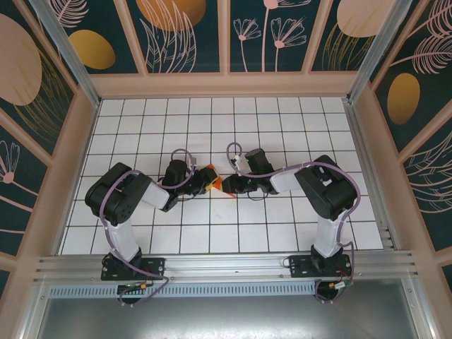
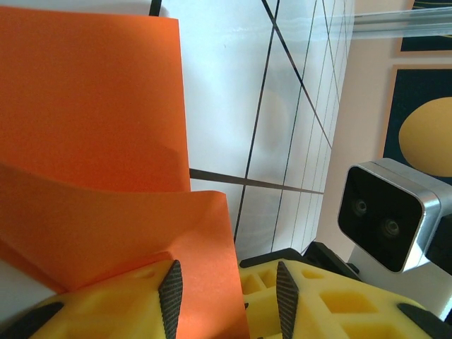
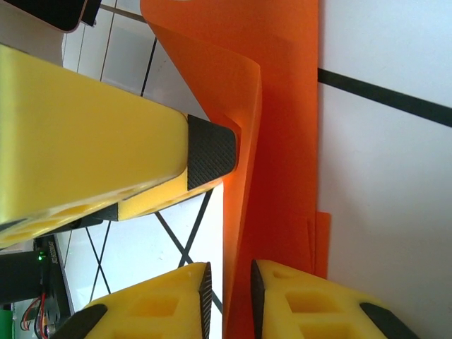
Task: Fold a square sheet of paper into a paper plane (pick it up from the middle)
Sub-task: Fold the wing for the fifth time at the center of the table.
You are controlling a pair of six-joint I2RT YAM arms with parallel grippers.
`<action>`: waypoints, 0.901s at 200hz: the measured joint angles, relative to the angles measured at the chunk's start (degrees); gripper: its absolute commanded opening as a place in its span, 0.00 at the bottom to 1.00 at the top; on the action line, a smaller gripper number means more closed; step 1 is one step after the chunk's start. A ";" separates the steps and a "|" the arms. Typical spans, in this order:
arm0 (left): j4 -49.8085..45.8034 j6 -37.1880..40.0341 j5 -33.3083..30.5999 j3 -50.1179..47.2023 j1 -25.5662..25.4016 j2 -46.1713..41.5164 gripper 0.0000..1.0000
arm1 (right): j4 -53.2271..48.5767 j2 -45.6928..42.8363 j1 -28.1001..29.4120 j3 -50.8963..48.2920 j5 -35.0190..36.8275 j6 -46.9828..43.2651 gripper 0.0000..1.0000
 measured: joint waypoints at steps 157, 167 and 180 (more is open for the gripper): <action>-0.31 0.04 -0.04 0.07 0.00 -0.02 0.43 | -4.92 -0.39 -0.48 1.25 -2.10 -0.02 0.22; -0.31 0.04 -0.07 0.07 0.00 -0.02 0.43 | -5.88 -0.94 -0.50 1.25 -2.05 0.00 0.22; -0.31 0.04 -0.07 0.07 0.00 -0.02 0.43 | -6.84 -1.38 -0.55 1.25 -1.92 0.02 0.22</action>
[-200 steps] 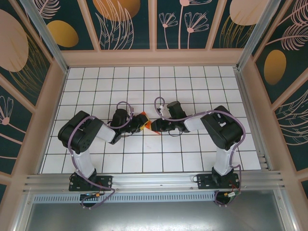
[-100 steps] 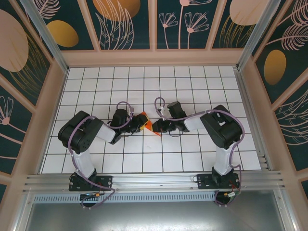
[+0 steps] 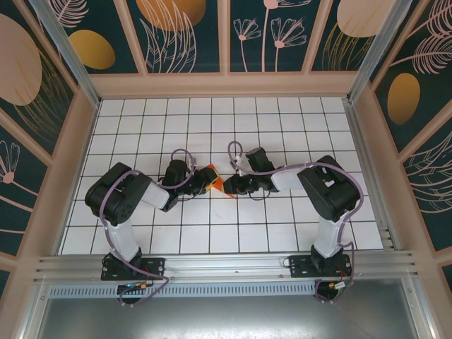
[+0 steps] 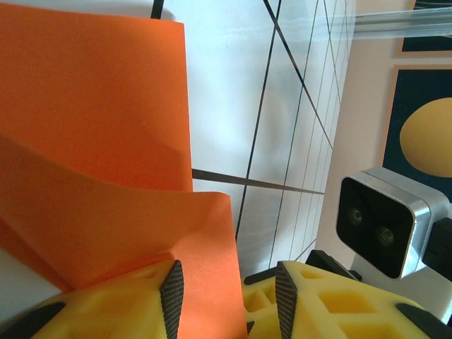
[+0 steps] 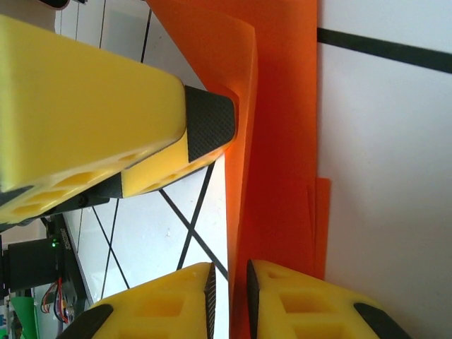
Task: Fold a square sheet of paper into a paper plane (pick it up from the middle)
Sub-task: Fold the wing for the fifth time at the center of the table.
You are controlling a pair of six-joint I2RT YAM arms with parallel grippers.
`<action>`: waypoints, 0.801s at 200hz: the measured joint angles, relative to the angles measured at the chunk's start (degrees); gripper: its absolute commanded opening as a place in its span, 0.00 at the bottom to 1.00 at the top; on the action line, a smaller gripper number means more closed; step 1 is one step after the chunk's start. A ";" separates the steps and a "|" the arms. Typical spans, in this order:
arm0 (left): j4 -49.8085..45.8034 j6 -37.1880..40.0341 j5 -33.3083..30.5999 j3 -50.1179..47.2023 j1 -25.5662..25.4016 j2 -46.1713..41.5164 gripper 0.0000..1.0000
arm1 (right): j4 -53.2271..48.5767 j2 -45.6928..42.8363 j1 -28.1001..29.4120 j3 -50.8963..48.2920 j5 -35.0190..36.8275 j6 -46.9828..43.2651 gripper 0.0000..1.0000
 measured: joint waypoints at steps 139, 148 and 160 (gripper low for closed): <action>0.00 0.00 0.02 -0.02 0.00 0.00 0.42 | -3.91 -1.05 -0.37 0.98 1.38 -0.02 0.22; 0.00 -0.02 0.02 -0.02 0.00 0.00 0.43 | -4.00 -1.40 -0.42 1.38 1.51 -0.04 0.22; 0.00 0.00 0.02 -0.02 0.00 0.00 0.42 | -4.00 -1.66 -0.55 1.79 1.51 -0.02 0.22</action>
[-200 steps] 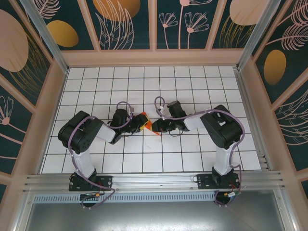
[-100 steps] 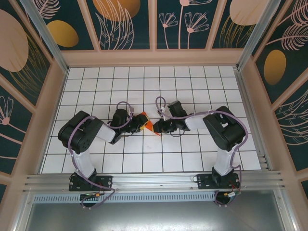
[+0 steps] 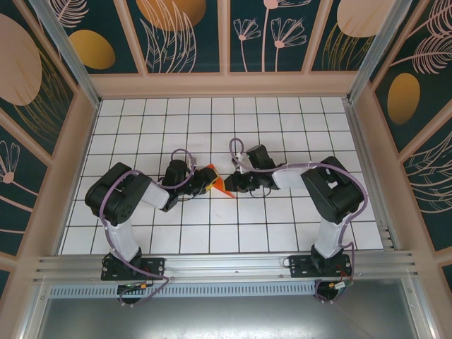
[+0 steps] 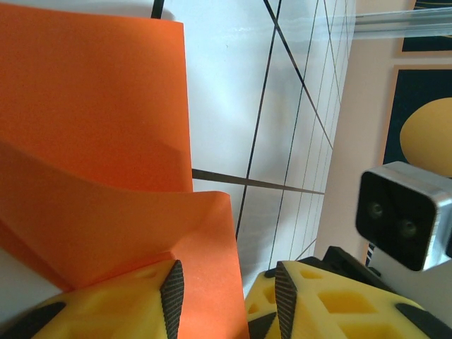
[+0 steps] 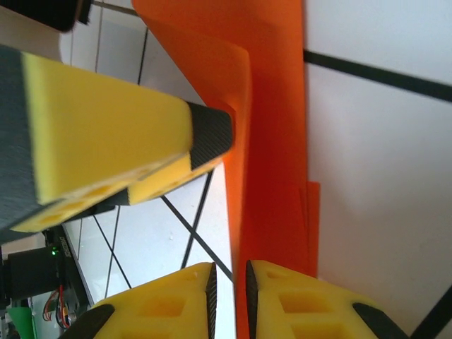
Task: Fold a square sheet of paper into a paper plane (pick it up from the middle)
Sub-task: Fold the wing for the fifth time at the center of the table.
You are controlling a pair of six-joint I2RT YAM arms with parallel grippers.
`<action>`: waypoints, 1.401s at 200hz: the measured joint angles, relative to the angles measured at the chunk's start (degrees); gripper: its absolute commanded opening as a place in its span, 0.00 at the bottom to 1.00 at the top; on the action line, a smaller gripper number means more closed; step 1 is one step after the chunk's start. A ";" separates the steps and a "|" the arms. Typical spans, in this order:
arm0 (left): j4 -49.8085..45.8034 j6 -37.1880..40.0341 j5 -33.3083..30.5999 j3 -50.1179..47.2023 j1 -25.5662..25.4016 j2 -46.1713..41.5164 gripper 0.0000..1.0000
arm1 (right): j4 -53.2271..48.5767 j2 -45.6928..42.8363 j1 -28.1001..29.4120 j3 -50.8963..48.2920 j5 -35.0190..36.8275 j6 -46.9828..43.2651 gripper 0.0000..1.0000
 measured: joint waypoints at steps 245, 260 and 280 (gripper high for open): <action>-3.06 0.00 0.00 1.20 0.00 -0.11 0.40 | -2.97 1.42 0.02 0.28 0.00 -1.38 0.20; -3.89 0.00 -0.07 1.53 0.00 -0.17 0.39 | -3.93 0.59 0.04 0.28 -0.02 -2.34 0.20; -5.14 0.02 -0.15 1.95 0.00 -0.33 0.38 | -5.07 0.13 0.04 0.26 -0.17 -3.96 0.20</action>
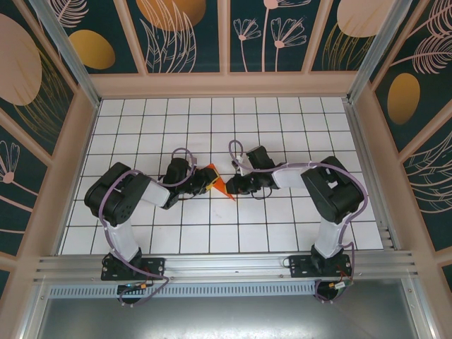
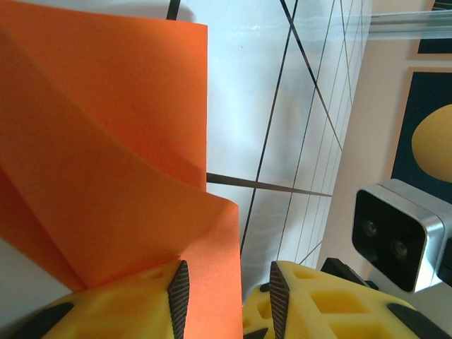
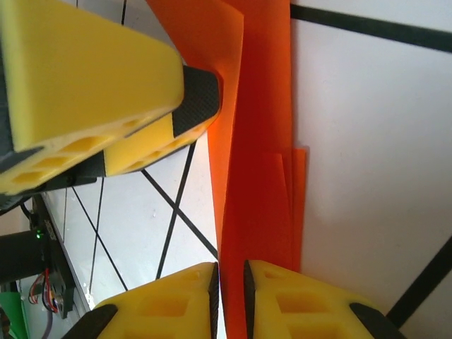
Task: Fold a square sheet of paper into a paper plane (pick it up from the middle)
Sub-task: Fold the wing for the fifth time at the center of the table.
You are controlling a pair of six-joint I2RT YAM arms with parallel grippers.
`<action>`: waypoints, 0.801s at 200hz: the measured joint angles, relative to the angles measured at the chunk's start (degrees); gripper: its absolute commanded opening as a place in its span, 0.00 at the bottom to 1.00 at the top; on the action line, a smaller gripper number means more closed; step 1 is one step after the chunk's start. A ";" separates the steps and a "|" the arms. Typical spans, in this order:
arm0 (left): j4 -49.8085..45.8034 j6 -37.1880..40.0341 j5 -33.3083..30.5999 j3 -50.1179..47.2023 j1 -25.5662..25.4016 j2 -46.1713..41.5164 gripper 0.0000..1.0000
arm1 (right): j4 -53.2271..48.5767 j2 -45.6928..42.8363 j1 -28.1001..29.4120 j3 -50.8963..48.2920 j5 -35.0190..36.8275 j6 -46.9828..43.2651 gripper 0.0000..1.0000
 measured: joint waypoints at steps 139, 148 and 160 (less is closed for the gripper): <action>-6.58 1.09 -0.04 3.15 0.00 -0.33 0.38 | -4.15 1.11 0.26 0.17 -0.07 -8.15 0.04; -7.17 1.64 -0.04 3.50 0.00 -0.35 0.39 | -4.15 1.11 0.17 0.17 -0.22 -8.11 0.03; -7.80 2.32 -0.04 3.89 -0.07 -0.48 0.40 | -4.11 1.11 0.07 0.17 -0.46 -8.13 0.03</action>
